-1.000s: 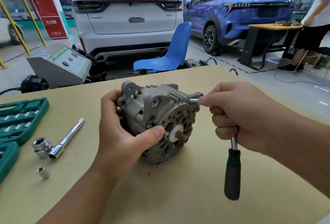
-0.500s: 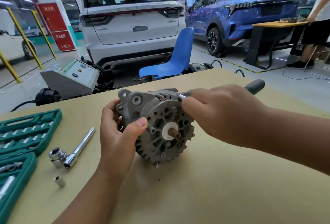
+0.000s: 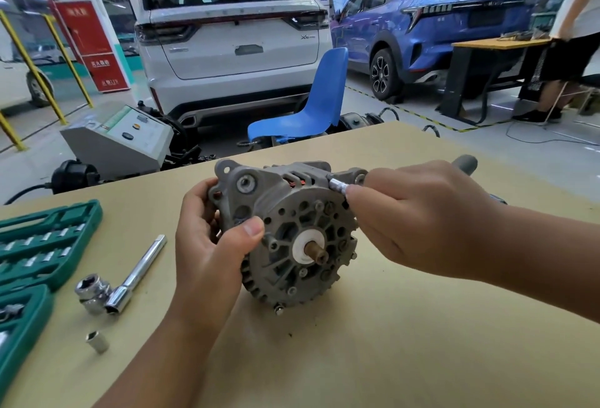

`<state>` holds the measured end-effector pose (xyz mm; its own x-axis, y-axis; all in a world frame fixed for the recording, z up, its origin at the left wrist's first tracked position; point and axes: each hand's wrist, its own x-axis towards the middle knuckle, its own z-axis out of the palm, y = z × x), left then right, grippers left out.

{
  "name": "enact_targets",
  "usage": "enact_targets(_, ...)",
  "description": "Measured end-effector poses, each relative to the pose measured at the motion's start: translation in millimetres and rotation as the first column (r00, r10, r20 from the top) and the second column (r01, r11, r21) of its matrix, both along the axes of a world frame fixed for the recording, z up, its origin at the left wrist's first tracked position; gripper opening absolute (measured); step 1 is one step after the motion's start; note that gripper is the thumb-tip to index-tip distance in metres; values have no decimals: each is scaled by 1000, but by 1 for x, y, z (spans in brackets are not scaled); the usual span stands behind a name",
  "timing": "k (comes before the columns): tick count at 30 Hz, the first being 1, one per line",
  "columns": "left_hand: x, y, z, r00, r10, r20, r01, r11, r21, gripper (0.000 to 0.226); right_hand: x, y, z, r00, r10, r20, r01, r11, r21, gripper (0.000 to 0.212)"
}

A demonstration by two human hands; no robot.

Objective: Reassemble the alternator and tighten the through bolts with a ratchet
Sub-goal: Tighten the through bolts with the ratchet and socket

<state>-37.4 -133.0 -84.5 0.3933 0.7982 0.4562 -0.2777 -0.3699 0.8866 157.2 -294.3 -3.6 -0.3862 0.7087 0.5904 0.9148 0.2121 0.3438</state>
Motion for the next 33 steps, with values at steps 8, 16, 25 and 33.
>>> enact_targets(8,6,-15,3,999,35,-4,-34,998,48,56,0,5,16,992,-99,77,110,982,-154,42)
enact_targets(16,7,-15,6,992,129,1,-129,991,-28,56,-19,40,19,75,-319,-945,121,943,-309,12)
enact_targets(25,10,1,4,985,154,74,-142,980,-141,45,-5,51,40,947,-310,83,321,902,-287,21)
enact_targets(33,7,7,3,986,138,90,-123,981,-150,42,-19,69,62,144,-604,-784,-74,783,-617,20)
